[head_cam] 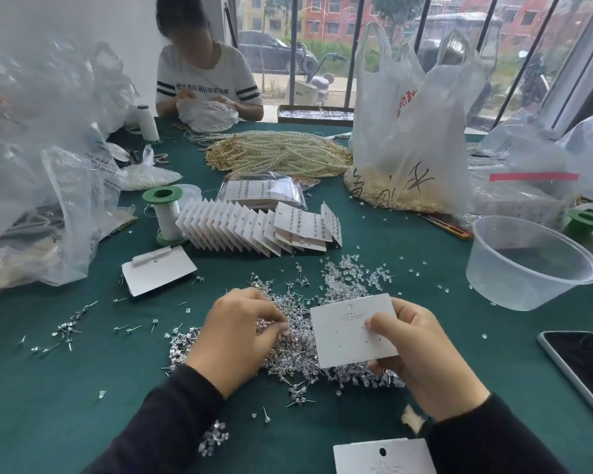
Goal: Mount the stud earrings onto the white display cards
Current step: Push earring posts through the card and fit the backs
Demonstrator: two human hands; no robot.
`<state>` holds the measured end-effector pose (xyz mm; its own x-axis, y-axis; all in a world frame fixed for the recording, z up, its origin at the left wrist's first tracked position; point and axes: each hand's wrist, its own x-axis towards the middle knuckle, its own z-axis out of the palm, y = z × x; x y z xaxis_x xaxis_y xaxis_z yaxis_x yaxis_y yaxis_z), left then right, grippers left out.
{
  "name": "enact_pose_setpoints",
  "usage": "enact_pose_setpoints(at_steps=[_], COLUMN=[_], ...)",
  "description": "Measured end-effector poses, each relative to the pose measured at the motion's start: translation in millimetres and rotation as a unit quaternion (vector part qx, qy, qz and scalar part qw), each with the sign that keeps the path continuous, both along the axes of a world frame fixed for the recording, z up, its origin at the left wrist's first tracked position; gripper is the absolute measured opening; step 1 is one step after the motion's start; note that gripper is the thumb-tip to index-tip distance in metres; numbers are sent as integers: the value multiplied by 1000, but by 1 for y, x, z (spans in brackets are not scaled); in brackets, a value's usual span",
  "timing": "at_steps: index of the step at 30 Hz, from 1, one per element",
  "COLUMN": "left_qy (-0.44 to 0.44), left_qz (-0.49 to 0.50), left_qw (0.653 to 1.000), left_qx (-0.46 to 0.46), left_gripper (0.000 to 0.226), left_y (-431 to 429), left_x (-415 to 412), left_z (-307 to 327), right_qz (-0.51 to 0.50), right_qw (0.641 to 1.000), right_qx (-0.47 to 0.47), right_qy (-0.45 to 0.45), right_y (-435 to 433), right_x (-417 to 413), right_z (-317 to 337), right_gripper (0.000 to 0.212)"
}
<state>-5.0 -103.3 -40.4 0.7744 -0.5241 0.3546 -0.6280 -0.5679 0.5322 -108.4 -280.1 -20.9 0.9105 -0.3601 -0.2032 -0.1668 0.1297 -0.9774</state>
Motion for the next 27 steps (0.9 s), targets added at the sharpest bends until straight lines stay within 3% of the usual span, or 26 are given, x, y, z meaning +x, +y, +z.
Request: enact_pose_setpoints(at_steps=[4, 10, 17, 27], left_qy=[25, 133, 42, 13], left_qz=[5, -47, -65, -35], left_qw=[998, 971, 970, 975], left_qx=[-54, -195, -231, -218], left_gripper=[7, 15, 14, 10], left_y=[2, -2, -9, -8], left_x=[-1, -10, -19, -19], left_z=[7, 14, 16, 17], right_qz=[-10, -15, 4, 16], right_qw=[1000, 1000, 997, 994], right_qx=[9, 10, 48, 87], right_qy=[-2, -13, -56, -58], right_y=[1, 5, 8, 7], right_x=[1, 1, -1, -1], right_z=[-1, -2, -2, -3], right_gripper=[24, 21, 15, 14])
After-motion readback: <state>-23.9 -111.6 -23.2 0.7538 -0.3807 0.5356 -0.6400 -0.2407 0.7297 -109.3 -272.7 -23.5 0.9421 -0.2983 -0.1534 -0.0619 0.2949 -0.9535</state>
